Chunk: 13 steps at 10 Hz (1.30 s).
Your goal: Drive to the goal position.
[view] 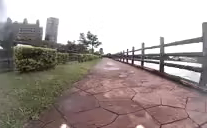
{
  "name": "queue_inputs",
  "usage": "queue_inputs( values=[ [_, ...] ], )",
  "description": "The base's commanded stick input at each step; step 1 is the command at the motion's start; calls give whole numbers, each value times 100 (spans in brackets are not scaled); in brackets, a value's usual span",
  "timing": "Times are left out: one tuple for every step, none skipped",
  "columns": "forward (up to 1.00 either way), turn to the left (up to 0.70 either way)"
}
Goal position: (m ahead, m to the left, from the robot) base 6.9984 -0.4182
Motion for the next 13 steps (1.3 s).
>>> queue_inputs(
  values=[
    [85,1],
    [85,-7],
    [85,-22],
    [85,-29],
    [85,-33],
    [85,-10],
    [85,1],
    [85,1],
    [85,1],
    [85,1],
    [85,1],
    [85,1],
    [85,1]
  ],
)
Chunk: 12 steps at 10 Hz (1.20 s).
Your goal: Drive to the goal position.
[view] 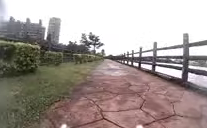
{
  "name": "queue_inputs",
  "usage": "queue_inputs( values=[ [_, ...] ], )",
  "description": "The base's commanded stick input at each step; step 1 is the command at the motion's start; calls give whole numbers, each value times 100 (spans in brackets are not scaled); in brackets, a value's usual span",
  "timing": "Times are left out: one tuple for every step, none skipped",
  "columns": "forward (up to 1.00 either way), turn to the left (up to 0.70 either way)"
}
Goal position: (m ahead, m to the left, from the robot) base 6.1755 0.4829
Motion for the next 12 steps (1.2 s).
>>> queue_inputs(
  values=[
    [85,1],
    [85,1],
    [85,1],
    [85,1],
    [85,1],
    [85,0],
    [85,-8],
    [85,-17],
    [85,-33],
    [85,-33],
    [85,-33],
    [85,-33]
  ],
)
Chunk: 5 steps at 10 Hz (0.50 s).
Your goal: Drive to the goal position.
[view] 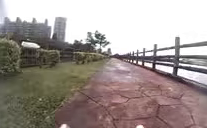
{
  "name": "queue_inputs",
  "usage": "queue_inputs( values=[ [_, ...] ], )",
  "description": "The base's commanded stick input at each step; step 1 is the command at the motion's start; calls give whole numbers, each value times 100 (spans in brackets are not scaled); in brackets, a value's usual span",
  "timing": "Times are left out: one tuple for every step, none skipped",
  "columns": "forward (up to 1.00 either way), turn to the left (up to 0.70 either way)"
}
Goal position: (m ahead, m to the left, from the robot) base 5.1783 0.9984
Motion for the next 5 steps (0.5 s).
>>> queue_inputs(
  values=[
    [85,-33],
    [85,-31],
    [85,-7],
    [85,1],
    [85,1]
  ],
)
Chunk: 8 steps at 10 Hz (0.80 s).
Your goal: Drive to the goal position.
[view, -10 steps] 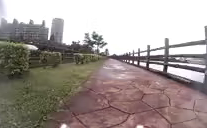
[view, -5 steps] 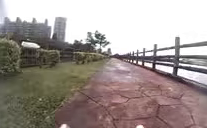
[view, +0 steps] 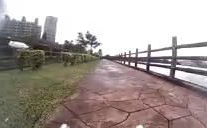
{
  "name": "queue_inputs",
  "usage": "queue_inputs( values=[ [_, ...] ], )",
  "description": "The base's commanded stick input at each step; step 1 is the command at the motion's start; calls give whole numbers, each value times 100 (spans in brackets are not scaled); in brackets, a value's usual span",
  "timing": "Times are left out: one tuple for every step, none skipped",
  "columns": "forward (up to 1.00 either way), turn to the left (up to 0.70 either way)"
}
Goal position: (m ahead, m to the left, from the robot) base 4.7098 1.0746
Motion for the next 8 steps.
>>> queue_inputs(
  values=[
    [85,1],
    [85,-5],
    [85,-26],
    [85,-33],
    [85,-33],
    [85,-33],
    [85,-33],
    [85,-33]
  ],
)
